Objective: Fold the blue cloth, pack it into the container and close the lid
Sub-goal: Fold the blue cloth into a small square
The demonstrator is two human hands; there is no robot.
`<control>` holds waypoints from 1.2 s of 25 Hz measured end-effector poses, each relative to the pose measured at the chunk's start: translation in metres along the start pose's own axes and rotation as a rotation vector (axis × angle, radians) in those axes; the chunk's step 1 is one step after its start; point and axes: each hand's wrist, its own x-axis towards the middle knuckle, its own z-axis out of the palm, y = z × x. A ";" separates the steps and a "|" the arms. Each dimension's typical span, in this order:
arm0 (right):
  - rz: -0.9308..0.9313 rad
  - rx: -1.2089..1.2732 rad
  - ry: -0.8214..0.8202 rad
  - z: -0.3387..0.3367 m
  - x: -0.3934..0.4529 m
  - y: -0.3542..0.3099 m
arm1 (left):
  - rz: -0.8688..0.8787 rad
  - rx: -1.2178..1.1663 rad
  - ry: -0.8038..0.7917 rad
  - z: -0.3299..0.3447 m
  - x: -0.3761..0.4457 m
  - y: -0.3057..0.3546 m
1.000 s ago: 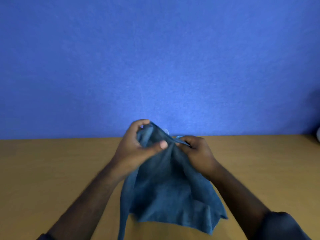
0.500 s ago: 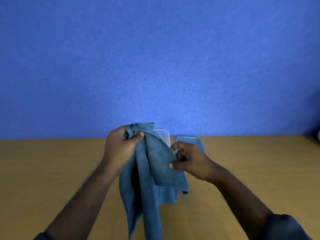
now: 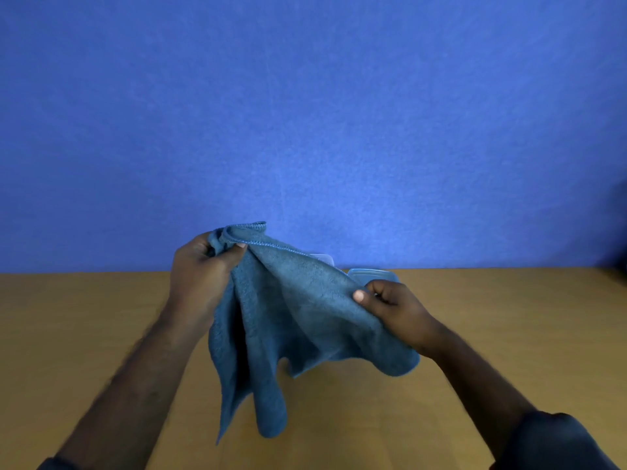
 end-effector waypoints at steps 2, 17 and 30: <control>0.041 -0.032 -0.136 -0.010 -0.002 0.001 | 0.001 -0.002 0.025 -0.003 0.000 0.002; -0.083 0.354 0.030 -0.027 0.001 -0.064 | -0.041 0.120 -0.073 0.004 0.010 0.008; -0.215 -0.082 -0.251 -0.050 -0.005 -0.069 | -0.121 -0.035 -0.246 0.050 -0.020 0.014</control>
